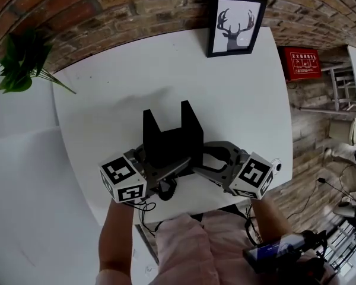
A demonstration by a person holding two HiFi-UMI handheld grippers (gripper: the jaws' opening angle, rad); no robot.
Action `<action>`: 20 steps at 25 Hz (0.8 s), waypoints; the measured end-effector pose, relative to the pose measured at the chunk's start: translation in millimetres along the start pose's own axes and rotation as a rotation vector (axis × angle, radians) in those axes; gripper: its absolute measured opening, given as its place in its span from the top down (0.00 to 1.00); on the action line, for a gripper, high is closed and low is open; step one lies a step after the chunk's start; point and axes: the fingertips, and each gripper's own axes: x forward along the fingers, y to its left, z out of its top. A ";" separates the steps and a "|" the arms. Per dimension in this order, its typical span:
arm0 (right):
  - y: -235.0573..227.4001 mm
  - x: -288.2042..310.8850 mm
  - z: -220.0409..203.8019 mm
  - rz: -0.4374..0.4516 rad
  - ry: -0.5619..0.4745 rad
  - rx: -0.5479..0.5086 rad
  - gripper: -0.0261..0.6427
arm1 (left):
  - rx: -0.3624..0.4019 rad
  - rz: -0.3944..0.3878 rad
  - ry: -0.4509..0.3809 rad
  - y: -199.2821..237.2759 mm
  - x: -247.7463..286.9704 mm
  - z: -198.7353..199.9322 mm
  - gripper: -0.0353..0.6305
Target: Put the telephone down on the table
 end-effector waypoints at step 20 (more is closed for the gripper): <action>-23.9 11.7 -8.5 0.005 0.034 0.108 0.67 | -0.205 0.014 0.017 35.7 6.8 -7.9 0.69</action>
